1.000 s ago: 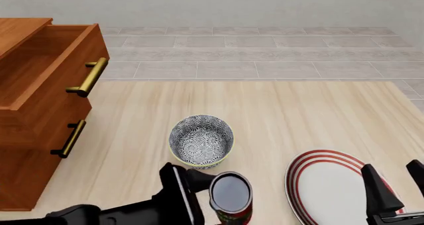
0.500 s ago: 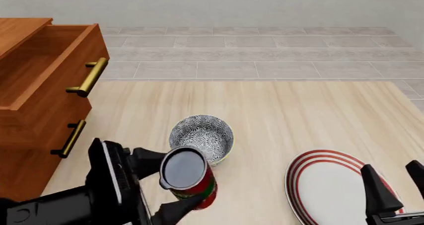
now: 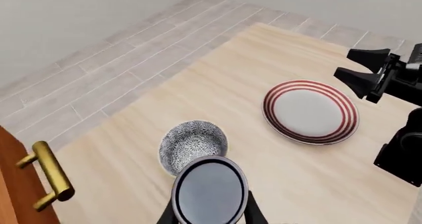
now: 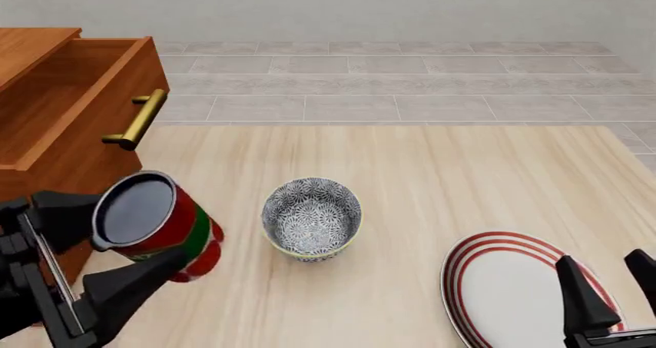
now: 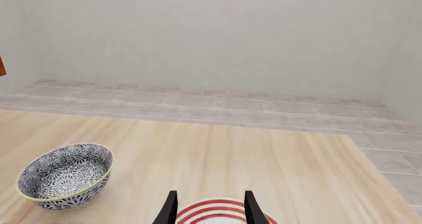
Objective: Put the ketchup in the top drawer of the cabinet.
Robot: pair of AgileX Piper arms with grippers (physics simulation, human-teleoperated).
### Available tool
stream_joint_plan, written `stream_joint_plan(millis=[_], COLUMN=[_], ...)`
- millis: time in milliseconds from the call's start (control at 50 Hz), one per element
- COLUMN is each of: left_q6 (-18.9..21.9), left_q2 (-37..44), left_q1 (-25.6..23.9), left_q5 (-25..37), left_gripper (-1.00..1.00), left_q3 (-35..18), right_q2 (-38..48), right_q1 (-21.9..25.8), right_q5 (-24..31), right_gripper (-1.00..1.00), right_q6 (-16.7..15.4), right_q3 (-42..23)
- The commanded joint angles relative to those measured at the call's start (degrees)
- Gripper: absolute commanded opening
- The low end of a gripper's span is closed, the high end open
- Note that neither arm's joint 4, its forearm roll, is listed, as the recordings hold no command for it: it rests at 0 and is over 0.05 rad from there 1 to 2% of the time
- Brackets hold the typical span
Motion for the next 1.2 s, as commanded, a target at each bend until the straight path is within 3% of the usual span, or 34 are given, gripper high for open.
stream_joint_plan(millis=[20, 140, 340, 540, 720, 1200], left_q6=[3.3, 4.7, 4.0, 5.3, 6.4, 6.1], left_q2=[-4.7, -5.9, -3.5, -2.7, 2.4, 12.2], left_q1=[7.0, 11.8, 13.9, 17.6, 20.9, 33.0], left_q5=[11.3, 14.7, 18.8, 19.4, 22.7, 20.3], left_gripper=[-1.00, -1.00, -1.00, -1.00, -1.00, -1.00], left_q3=[-8.3, -13.2, -20.9, -23.2, -32.9, -37.0], right_q2=[0.6, 0.5, 0.7, 0.7, 1.8, 2.2], right_q1=[0.1, 0.3, 0.3, 0.2, 0.6, 0.7], right_q5=[-0.1, -0.9, -0.4, -0.5, -1.6, -1.7], right_gripper=[1.00, 1.00, 1.00, 1.00, 1.00, 1.00], right_q6=[0.0, 0.1, 0.3, 0.2, 0.4, 0.6], right_q3=[-0.2, 0.8, 0.3, 0.5, 0.7, 0.5])
